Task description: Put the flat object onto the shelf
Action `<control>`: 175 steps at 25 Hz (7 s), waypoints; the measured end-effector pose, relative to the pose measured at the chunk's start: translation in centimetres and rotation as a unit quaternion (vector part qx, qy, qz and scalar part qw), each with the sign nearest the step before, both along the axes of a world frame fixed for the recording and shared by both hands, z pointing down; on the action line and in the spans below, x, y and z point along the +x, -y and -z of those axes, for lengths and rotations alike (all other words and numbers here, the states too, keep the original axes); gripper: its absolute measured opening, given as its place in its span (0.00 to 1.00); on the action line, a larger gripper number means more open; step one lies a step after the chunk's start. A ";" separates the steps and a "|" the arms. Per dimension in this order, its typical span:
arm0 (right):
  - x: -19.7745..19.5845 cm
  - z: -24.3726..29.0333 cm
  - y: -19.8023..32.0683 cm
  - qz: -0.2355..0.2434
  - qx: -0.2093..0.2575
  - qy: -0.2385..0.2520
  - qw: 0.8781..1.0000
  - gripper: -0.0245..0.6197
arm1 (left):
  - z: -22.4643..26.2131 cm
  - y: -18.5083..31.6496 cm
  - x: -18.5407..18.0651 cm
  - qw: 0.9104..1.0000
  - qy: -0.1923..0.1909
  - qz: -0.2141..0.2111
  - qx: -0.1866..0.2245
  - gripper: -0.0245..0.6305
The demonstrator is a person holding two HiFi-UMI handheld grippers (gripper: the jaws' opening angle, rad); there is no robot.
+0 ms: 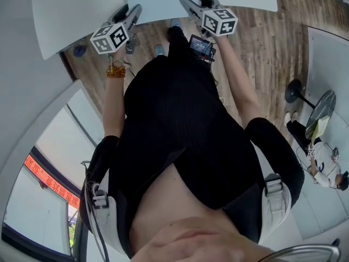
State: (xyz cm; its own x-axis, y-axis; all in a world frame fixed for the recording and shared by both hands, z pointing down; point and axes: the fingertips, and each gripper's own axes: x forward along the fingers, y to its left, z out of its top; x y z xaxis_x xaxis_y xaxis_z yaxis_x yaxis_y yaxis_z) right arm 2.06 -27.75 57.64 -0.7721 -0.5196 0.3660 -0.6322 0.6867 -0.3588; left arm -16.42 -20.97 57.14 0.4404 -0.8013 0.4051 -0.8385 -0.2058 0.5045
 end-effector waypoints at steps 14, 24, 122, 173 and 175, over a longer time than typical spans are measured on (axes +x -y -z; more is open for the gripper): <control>0.5 -2.8 4.6 0.000 -0.049 -0.021 0.999 0.47 | -2.3 4.9 0.6 0.998 0.015 -0.020 -0.065 0.37; -0.9 -2.4 7.8 0.001 -0.052 -0.024 0.998 0.47 | -1.9 8.1 -0.7 0.996 0.023 -0.022 -0.085 0.37; -7.3 17.8 -6.8 -0.025 0.351 -0.004 0.936 0.15 | 16.7 -1.9 2.1 0.917 0.214 0.079 0.328 0.06; -7.7 13.5 -6.1 -0.011 0.298 -0.037 0.954 0.12 | 14.1 -1.9 1.6 0.925 0.214 0.064 0.308 0.06; -7.7 13.5 -6.1 -0.009 0.297 -0.038 0.954 0.12 | 14.1 -2.0 1.6 0.925 0.214 0.064 0.306 0.06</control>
State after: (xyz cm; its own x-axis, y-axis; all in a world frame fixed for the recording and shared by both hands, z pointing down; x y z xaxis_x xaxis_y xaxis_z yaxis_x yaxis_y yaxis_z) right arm -5.69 -21.61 44.18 -0.7434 -0.6663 0.0579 -0.6550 0.7429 0.1382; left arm -14.84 -18.98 43.02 0.2294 -0.9730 -0.0271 -0.9720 -0.2276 -0.0578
